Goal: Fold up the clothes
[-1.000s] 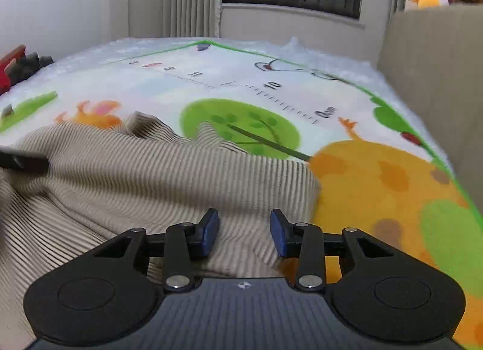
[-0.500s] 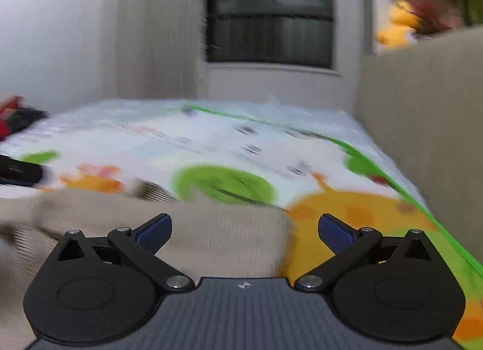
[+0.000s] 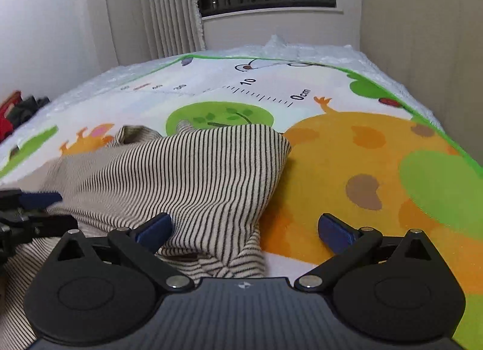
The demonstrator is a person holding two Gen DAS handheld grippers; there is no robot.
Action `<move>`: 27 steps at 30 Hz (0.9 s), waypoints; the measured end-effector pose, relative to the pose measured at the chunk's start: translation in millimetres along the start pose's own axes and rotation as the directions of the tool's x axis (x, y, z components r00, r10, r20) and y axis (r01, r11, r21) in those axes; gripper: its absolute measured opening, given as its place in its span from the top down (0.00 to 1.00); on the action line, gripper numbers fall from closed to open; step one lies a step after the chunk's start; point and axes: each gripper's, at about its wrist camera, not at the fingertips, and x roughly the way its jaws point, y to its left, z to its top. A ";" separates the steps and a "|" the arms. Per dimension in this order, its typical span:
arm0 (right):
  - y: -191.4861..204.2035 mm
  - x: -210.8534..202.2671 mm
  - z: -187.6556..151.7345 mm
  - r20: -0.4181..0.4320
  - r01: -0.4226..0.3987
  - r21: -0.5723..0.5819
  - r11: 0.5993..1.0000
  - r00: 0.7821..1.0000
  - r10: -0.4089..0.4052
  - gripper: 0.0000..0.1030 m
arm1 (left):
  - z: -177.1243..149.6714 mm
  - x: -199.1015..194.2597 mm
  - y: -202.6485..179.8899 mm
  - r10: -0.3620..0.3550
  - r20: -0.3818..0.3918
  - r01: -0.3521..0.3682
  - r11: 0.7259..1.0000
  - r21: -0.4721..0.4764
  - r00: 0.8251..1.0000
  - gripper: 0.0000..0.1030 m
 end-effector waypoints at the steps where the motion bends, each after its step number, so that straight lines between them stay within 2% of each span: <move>1: 3.3 0.5 -0.3 0.010 0.017 -0.010 1.000 1.000 -0.017 0.00 | -1.5 -0.1 -0.1 0.000 0.002 0.000 1.000 0.002 1.000 0.04; 7: 9.5 8.2 -1.4 0.035 0.088 -0.035 0.996 0.996 -0.087 0.00 | -3.7 -2.9 1.4 -0.030 0.014 0.030 0.999 -0.017 0.999 0.03; 11: 6.7 6.0 -2.5 0.051 0.077 -0.025 0.997 0.996 -0.075 0.00 | -1.2 -33.5 14.0 -0.096 0.006 0.096 0.990 -0.106 0.995 0.01; 14: 2.1 3.3 -3.4 0.068 0.058 -0.005 0.998 0.996 -0.058 0.00 | -11.7 -97.2 41.4 0.005 0.158 0.031 0.974 -0.225 0.987 0.00; 15: -0.1 2.1 -3.8 0.076 0.050 0.005 0.999 0.996 -0.050 0.00 | -17.2 -120.3 51.6 0.122 0.221 -0.065 0.966 -0.249 0.968 0.00; 16: -1.7 0.8 -4.5 0.082 0.043 0.015 0.999 0.996 -0.044 0.00 | -25.6 -142.1 63.7 0.274 0.267 -0.196 0.938 -0.285 0.924 0.00; 17: -2.9 -0.1 -5.0 0.085 0.037 0.022 0.999 0.996 -0.039 0.00 | -33.5 -161.5 76.5 0.413 0.292 -0.314 0.890 -0.330 0.863 0.00; 19: -5.2 -0.9 -5.3 0.089 0.026 0.034 0.999 0.996 -0.029 0.00 | -44.9 -178.6 108.5 0.594 0.205 -0.474 0.769 -0.429 0.778 0.00; 23: -6.9 -3.5 -5.3 0.096 0.002 0.047 0.999 0.995 -0.007 0.00 | -64.4 -177.6 169.6 0.651 -0.017 -0.539 0.614 -0.577 0.759 0.02; 24: -8.3 -5.0 -4.4 0.099 -0.013 0.052 0.999 0.995 0.008 0.00 | -68.7 -173.8 179.6 0.631 -0.049 -0.524 0.596 -0.608 0.774 0.02; 25: -10.4 -7.6 -3.0 0.100 -0.040 0.057 0.998 0.994 0.034 0.00 | -70.5 -170.4 184.0 0.621 -0.061 -0.516 0.587 -0.624 0.781 0.03; 26: -13.5 -13.0 -0.8 0.101 -0.087 0.065 0.994 0.992 0.080 0.00 | -69.9 -168.3 184.4 0.624 -0.058 -0.519 0.592 -0.617 0.780 0.03; 27: -16.5 -21.5 -0.5 0.105 -0.157 0.070 0.985 0.983 0.149 0.00 | -66.2 -165.1 182.0 0.616 -0.053 -0.521 0.613 -0.594 0.786 0.06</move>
